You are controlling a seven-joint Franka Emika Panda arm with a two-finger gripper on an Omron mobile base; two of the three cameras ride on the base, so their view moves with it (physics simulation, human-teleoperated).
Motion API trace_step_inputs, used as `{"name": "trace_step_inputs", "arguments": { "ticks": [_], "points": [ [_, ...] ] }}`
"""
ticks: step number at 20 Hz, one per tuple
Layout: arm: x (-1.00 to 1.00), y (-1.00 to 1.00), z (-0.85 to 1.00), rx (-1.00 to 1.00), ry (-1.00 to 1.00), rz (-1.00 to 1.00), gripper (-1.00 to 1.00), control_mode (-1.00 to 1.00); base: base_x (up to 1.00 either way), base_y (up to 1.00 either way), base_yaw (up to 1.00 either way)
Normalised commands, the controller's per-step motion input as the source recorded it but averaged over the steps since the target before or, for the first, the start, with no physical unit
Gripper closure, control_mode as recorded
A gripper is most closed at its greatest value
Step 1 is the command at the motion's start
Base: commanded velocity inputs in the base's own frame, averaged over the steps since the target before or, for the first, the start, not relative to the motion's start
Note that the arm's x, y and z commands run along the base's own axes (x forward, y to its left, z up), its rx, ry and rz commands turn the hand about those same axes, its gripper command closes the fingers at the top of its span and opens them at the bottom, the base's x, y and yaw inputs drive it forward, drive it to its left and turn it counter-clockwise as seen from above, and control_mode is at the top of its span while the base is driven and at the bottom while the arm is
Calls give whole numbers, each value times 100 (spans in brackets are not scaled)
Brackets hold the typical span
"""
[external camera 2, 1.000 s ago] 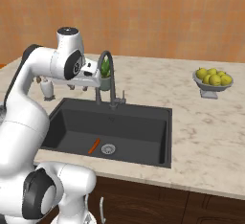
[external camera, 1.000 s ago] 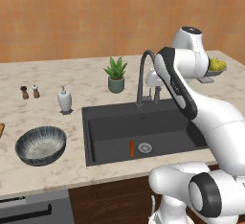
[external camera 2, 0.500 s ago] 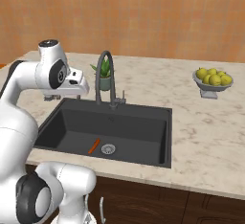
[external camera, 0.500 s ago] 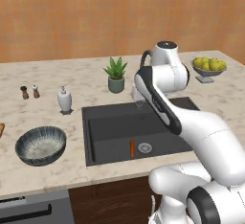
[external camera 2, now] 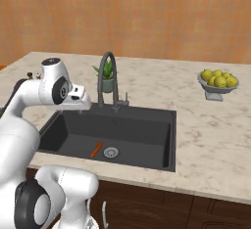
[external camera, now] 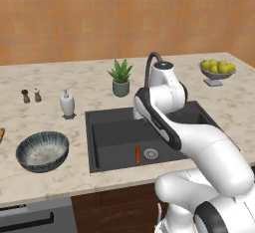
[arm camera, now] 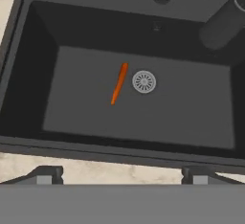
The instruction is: Pick the carrot from the sink and place it in the bowl. Then pick the bowl and place it in the microwave. Then close the microwave door and press the start button.
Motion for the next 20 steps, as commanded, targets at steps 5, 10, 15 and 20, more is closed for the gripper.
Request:
{"name": "trace_step_inputs", "arguments": {
  "ticks": [5, 10, 15, 20],
  "points": [
    [8, 11, -55, 0, 5, -15, -100, -100, 0, 0, 0],
    [0, 17, -51, 0, 5, -12, -100, -100, 0, 0, 0],
    [0, 0, -50, 0, 2, -6, -100, -100, 0, 0, 0],
    [10, 0, -51, 0, 1, -3, -100, -100, 0, 0, 0]
  ]
}}
